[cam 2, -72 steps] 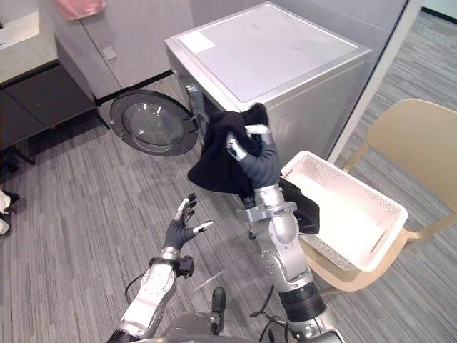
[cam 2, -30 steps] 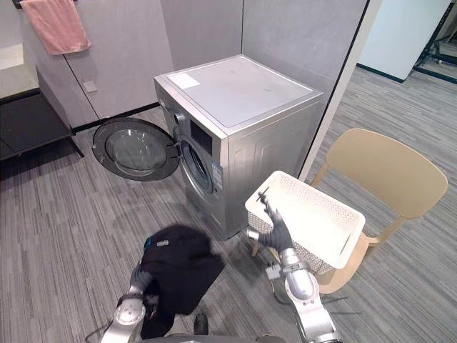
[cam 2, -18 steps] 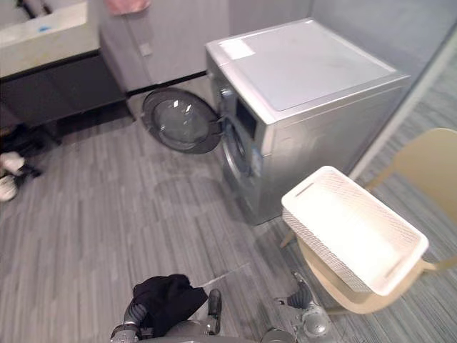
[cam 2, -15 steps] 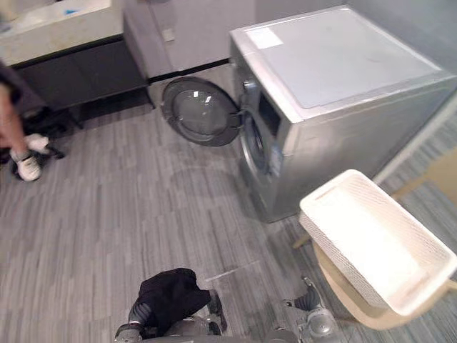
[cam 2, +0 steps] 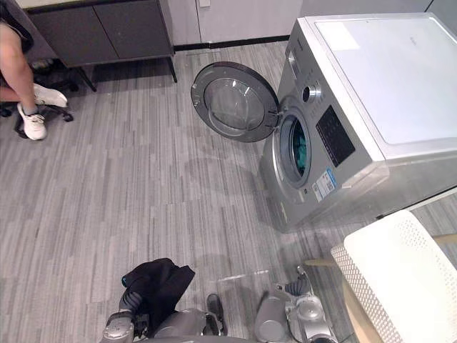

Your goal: Pick up the laundry basket with both hands and put the clothes into the washing machine.

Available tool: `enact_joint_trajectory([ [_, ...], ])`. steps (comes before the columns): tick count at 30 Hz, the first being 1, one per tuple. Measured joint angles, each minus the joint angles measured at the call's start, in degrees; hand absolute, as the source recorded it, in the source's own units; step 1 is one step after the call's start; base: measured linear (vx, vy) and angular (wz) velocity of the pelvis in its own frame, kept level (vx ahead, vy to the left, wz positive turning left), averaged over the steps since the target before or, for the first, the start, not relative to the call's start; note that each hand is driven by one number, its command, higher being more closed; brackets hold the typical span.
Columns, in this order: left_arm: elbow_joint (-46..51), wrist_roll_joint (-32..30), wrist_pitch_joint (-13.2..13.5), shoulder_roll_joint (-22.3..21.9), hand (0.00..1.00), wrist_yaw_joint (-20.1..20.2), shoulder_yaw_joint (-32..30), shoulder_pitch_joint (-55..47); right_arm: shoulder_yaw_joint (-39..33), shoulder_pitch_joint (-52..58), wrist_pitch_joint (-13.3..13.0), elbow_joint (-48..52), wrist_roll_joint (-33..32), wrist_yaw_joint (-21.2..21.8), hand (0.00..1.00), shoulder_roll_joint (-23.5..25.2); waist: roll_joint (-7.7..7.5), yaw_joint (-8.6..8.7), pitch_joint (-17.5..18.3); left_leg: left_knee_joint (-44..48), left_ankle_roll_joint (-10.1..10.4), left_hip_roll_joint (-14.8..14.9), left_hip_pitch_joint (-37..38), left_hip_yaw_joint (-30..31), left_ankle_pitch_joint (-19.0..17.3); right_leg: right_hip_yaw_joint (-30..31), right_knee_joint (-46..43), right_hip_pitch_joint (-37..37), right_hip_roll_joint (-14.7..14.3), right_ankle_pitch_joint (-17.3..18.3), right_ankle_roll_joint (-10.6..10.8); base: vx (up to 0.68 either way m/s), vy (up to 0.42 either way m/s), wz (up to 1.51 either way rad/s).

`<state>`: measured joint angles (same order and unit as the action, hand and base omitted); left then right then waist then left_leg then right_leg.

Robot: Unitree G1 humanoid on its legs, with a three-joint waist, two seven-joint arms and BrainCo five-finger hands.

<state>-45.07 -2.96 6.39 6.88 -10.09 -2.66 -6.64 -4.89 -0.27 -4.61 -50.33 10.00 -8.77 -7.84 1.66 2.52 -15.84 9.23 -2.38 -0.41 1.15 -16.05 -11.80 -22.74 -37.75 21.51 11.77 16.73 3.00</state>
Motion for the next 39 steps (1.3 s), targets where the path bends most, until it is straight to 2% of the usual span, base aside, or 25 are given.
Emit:
enact_joint_trajectory([
  [1, 0.0, 0.0, 0.0, 0.1, 1.00, 0.1, 0.6, 0.4, 0.0, 0.2, 0.0, 0.0, -0.1, 0.0, 0.00, -0.1, -0.02, 0.13, 0.0, -0.4, 0.3, -0.2, 0.6, 0.6, -0.1, -0.7, 3.6, 1.0, -0.6, -0.9, 0.1, 0.43, -0.036, 0.71],
  [2, 0.0, -0.1, 0.1, 0.2, 1.00, 0.1, 0.8, 1.4, -0.1, 0.7, 0.1, 0.0, -0.3, 0.0, 0.00, 0.0, -1.04, 0.63, 0.3, -1.2, 1.3, -0.7, 2.4, 2.3, -0.8, -0.9, 11.1, 2.6, -2.1, -4.9, -0.9, 0.50, -0.073, 0.88],
  [4, 0.0, -0.6, 0.1, 0.2, 1.00, 0.1, 0.9, 1.1, -0.1, 1.8, 0.0, 0.4, -0.6, 0.1, 0.00, 0.4, -1.50, 1.65, 0.7, -0.9, 4.6, -0.8, 5.0, 3.9, -2.8, -0.4, 13.8, 3.3, -2.7, -10.0, -4.6, 0.56, -0.130, 0.99],
  [5, 0.2, -0.6, 0.1, 0.4, 1.00, 0.0, 0.9, 0.1, 0.0, 3.2, 0.1, 1.9, -0.6, 0.2, 0.00, 1.2, -2.60, 2.65, 1.4, 3.9, 7.3, -1.0, 5.8, 5.4, -4.5, 0.0, 14.4, 1.6, -2.6, -14.7, -8.5, 0.63, -0.220, 0.92],
  [7, 0.9, -0.6, -0.1, -1.1, 1.00, 0.0, 0.6, -0.6, -0.3, 3.3, 0.0, 3.2, -1.5, 0.4, 0.00, 0.8, -0.41, 2.68, 1.5, 20.0, 8.6, 3.8, 0.4, 4.4, -4.6, -0.8, 13.9, -1.2, -5.0, -12.3, -9.8, 0.72, -0.254, 0.29],
  [8, 2.0, -0.5, -0.1, -2.6, 1.00, 0.0, -0.3, -2.6, 0.0, 3.3, -0.2, 5.3, -2.3, 0.5, 0.00, 0.7, 1.98, 1.55, 1.5, 36.2, 6.9, 9.4, -4.9, 3.2, 0.2, -0.3, 16.2, -5.0, -9.3, -10.8, -11.0, 0.53, -0.162, -0.61],
  [10, 2.3, -0.3, -0.5, -3.3, 1.00, 0.2, -0.3, -3.8, 0.3, 3.2, -0.6, 6.9, -2.8, 0.3, 0.00, 1.8, 2.49, -0.68, 1.4, 50.7, 5.6, 15.1, -9.6, 2.8, 4.7, 3.5, 17.4, -9.0, -13.5, -8.9, -13.1, 0.62, -0.143, -1.33],
  [11, 2.5, -0.2, -0.8, -3.4, 1.00, 0.1, -0.3, -2.8, 0.1, 2.8, -0.7, 7.0, -2.9, 0.1, 0.00, 2.7, 1.75, -1.57, 1.1, 55.5, 5.5, 16.7, -12.3, 2.7, 4.0, 6.1, 18.3, -11.8, -14.6, -8.7, -13.4, 0.70, -0.153, -1.31],
  [13, 3.0, -0.2, -0.7, -3.9, 1.00, 0.1, -0.2, -1.4, 0.1, 2.8, -0.6, 7.1, -3.5, 0.1, 0.00, 3.9, 0.12, -1.97, 0.4, 54.3, 5.9, 16.3, -14.5, 2.1, 2.5, 9.7, 21.0, -15.9, -14.6, -8.7, -13.4, 0.58, -0.088, -0.96],
  [15, 3.1, -0.1, -0.5, -4.6, 1.00, 0.2, 0.0, -0.9, -0.5, 3.3, -0.4, 7.2, -4.1, 0.0, 0.00, 4.2, -0.37, -1.74, 0.2, 47.2, 5.6, 15.9, -16.0, 1.9, 0.6, 13.0, 23.9, -19.8, -14.6, -8.7, -13.4, 0.36, 0.005, -0.95],
  [17, 3.3, -0.1, -0.5, -5.5, 1.00, 0.2, -0.1, -0.3, -2.2, 3.2, -0.2, 7.2, -4.6, -0.2, 0.00, 5.3, -0.45, -2.02, 0.1, 32.7, 6.7, 12.7, -17.6, 6.0, -0.9, 17.7, 25.0, -21.8, -14.7, -8.7, -13.0, 0.36, 0.134, -1.15],
  [18, 3.3, -0.1, -0.4, -5.8, 1.00, 0.1, -0.1, 0.3, -2.8, 2.8, -0.1, 7.2, -4.6, -0.5, 0.00, 5.8, -0.70, -2.84, 0.1, 23.6, 7.1, 9.0, -18.1, 12.7, -0.7, 21.9, 24.8, -22.3, -14.5, -8.0, -11.3, 0.39, 0.229, -1.46],
  [21, 1.6, -0.3, -0.3, -7.0, 1.00, 0.1, -0.1, 1.6, -3.5, 1.7, -0.2, 6.7, -4.7, -1.2, 0.00, 6.2, 0.35, -3.56, 0.7, 8.7, 10.0, 6.3, -17.9, 25.0, 3.6, 30.4, 23.6, -22.5, -15.2, -4.9, -6.0, 0.35, 0.301, -1.71],
  [22, 1.1, -0.4, -0.3, -7.2, 1.00, 0.1, 0.0, 1.6, -3.5, 1.8, -0.2, 6.6, -4.7, -1.2, 0.00, 6.2, 0.81, -3.48, 1.0, 7.7, 9.8, 6.6, -17.9, 25.5, 4.9, 31.3, 23.4, -22.4, -15.5, -4.5, -5.3, 0.32, 0.381, -1.59],
  [23, -0.4, -0.5, -0.3, -8.1, 1.00, 0.1, 0.0, 1.5, -3.6, 2.7, -0.1, 6.5, -4.7, -1.2, 0.00, 6.0, 2.71, -3.51, 2.1, 6.6, 9.1, 8.6, -16.8, 25.0, 9.4, 34.1, 21.9, -22.3, -16.8, -2.6, -3.0, 0.28, 0.427, -1.71],
  [24, -1.5, -0.5, -0.7, -7.8, 1.00, 0.1, 0.0, 2.8, -3.8, 3.0, 0.3, 6.3, -4.9, -1.3, 0.00, 6.9, 0.62, -3.44, 2.5, 9.4, 8.7, 8.3, -16.1, 19.6, 8.1, 36.2, 18.2, -20.8, -14.4, -0.1, -0.6, 0.25, 0.412, -1.86],
  [25, -1.5, -0.5, -0.7, -7.4, 1.00, 0.1, -0.1, 2.9, -3.7, 3.7, 0.2, 6.3, -4.9, -1.2, 0.00, 7.4, 0.39, -3.52, 2.6, 9.5, 7.8, 8.0, -15.4, 17.6, 6.9, 36.0, 16.6, -19.8, -13.4, 0.4, 0.4, 0.14, 0.350, -1.73],
  [26, -1.6, -0.5, -0.9, -6.9, 1.00, 0.1, -0.1, 3.0, -3.2, 5.2, 0.2, 6.7, -4.9, -1.2, 0.00, 8.4, -1.40, -3.44, 3.3, 10.1, 6.6, 7.3, -13.6, 12.6, 4.9, 34.5, 14.4, -17.9, -10.9, 0.9, 1.3, 0.07, 0.301, -1.86],
  [28, -1.7, -0.5, -0.9, -6.6, 1.00, 0.0, -0.1, 2.7, -2.3, 4.8, 0.3, 6.1, -5.0, -1.2, 0.00, 9.0, -1.74, -4.30, 3.7, 10.6, 5.5, 7.5, -11.6, 5.8, 2.9, 30.8, 11.8, -14.8, -7.9, 0.6, 1.8, 0.03, 0.266, -1.92],
  [29, -2.0, -0.5, -1.0, -6.1, 1.00, 0.0, 0.4, 3.1, -1.6, 4.0, 0.2, 4.9, -5.0, -1.1, 0.00, 8.9, -2.55, -3.68, 4.2, 10.6, 4.5, 7.9, -11.0, 1.1, 2.0, 22.2, 11.3, -12.5, -5.0, 0.1, 2.2, 0.00, 0.192, -1.58],
  [32, -2.7, -0.5, -1.1, -4.4, 1.00, 0.0, 1.0, 4.4, -0.6, 0.5, 0.3, -0.9, -4.9, -1.1, 0.00, 7.6, -0.85, -3.69, 3.4, 10.1, 4.8, 10.5, -9.0, -5.7, 0.4, -2.1, 14.6, -12.9, 0.7, -3.6, -1.5, 0.02, 0.134, -1.36],
  [33, -2.8, -0.5, -1.1, -3.9, 1.00, 0.0, 0.8, 4.3, -0.3, 0.0, 0.3, -1.6, -4.9, -1.2, 0.00, 7.4, -0.68, -3.66, 3.4, 9.6, 4.8, 11.0, -8.3, -7.2, 0.5, -4.9, 15.2, -13.3, 1.2, -4.0, -1.1, 0.06, 0.082, -1.22],
  [34, -3.2, -0.5, -1.1, -3.1, 1.00, 0.0, 0.9, 4.3, 0.4, -0.6, 0.3, -2.5, -4.8, -1.2, 0.00, 6.8, -0.63, -2.92, 3.4, 9.1, 5.1, 11.0, -7.9, -8.3, 0.6, -6.2, 16.1, -13.5, 1.3, -4.8, 0.0, 0.10, 0.026, -0.65],
  [37, -5.1, -0.7, -1.2, -2.2, 1.00, 0.0, 0.9, 4.8, 0.3, -0.1, 0.3, -4.2, -4.7, -1.4, 0.00, 5.0, -0.11, -2.55, 3.1, 11.5, 5.4, 12.5, -6.8, -9.0, 0.9, -3.8, 18.2, -14.8, -1.1, -4.8, 0.1, 0.13, -0.077, -0.47],
  [39, -5.0, -1.2, -1.5, -2.8, 1.00, 0.1, 1.1, 5.1, 0.4, -0.3, 0.2, -5.0, -4.7, -2.5, 0.00, 3.3, 1.06, -3.05, 2.3, 24.1, 5.3, 16.3, -10.0, -5.8, 0.9, -2.2, 20.4, -17.9, -3.4, -5.1, -0.3, 0.18, -0.136, -0.57],
])
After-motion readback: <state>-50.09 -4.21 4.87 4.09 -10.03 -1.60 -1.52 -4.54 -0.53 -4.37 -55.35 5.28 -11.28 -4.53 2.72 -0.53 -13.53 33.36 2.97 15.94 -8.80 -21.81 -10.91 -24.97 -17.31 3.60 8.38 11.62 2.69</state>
